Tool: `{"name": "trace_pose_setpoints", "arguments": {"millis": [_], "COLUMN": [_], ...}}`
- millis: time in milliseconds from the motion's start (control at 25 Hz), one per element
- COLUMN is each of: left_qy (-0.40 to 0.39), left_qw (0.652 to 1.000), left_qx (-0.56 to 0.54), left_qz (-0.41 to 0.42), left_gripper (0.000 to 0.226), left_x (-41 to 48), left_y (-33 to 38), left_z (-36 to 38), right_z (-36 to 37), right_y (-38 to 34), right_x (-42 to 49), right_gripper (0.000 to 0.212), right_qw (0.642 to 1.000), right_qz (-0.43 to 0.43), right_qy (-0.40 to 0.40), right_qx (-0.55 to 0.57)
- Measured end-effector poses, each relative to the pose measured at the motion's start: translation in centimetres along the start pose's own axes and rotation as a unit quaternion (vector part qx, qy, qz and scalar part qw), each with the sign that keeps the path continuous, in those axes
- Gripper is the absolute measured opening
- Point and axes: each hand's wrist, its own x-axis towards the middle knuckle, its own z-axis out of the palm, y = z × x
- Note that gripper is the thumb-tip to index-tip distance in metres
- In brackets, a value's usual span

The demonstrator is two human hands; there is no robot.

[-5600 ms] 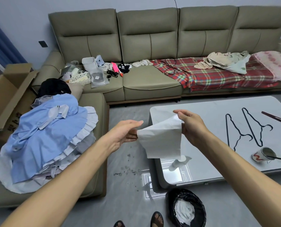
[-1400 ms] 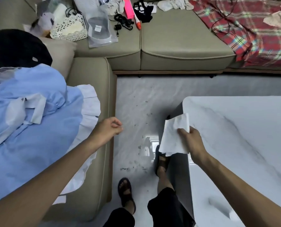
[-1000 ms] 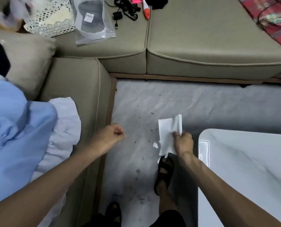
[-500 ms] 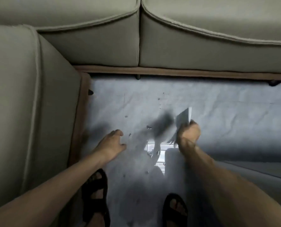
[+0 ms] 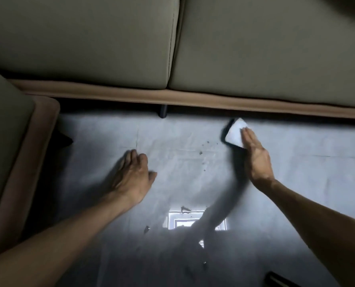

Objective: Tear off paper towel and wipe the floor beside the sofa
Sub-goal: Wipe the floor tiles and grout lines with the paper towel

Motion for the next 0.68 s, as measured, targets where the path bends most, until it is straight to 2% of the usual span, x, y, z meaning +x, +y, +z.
{"name": "trace_pose_setpoints", "arguments": {"millis": [40,120,200,280,400,520,560,600,640,680], "left_qy": [-0.012,-0.046,-0.045,-0.04,-0.016,-0.017,-0.018,-0.019,-0.022,-0.028], "left_qw": [1.0,0.999,0.998,0.998,0.998,0.998,0.998,0.998,0.998,0.998], "left_qx": [0.0,0.0,-0.006,-0.027,-0.043,-0.036,-0.035,-0.035,-0.037,-0.043], "left_qz": [-0.003,-0.021,-0.035,-0.05,-0.041,-0.039,-0.04,-0.042,-0.044,-0.047], "left_gripper": [0.05,0.06,0.058,0.048,0.03,0.025,0.024,0.022,0.021,0.02], "left_x": [0.4,0.8,1.7,2.1,2.1,1.9,1.9,1.9,1.9,1.9], "left_y": [0.4,1.1,1.4,1.6,1.4,1.3,1.3,1.3,1.3,1.4], "left_z": [0.6,1.5,1.6,1.2,0.7,0.6,0.6,0.7,0.8,0.8], "right_z": [-0.1,1.2,4.3,7.7,10.3,8.3,6.9,5.2,3.3,2.1], "right_y": [1.4,1.6,-1.8,-7.0,-13.7,-9.9,-7.0,-3.7,-0.8,1.4], "right_x": [0.8,0.6,-0.7,-2.4,-5.3,-4.1,-3.2,-2.6,-2.5,-2.3], "right_gripper": [0.077,0.063,0.055,0.065,0.078,0.078,0.071,0.061,0.049,0.04], "right_qw": [0.999,0.991,0.985,0.991,0.978,0.938,0.939,0.959,0.987,0.995], "right_qz": [0.047,0.124,0.135,0.054,-0.12,-0.289,-0.29,-0.25,-0.119,0.029], "right_qy": [0.024,0.039,0.066,0.04,-0.104,-0.169,-0.17,-0.124,-0.089,-0.056], "right_qx": [0.009,0.038,0.09,0.111,0.132,0.084,0.068,0.056,0.06,0.08]}}
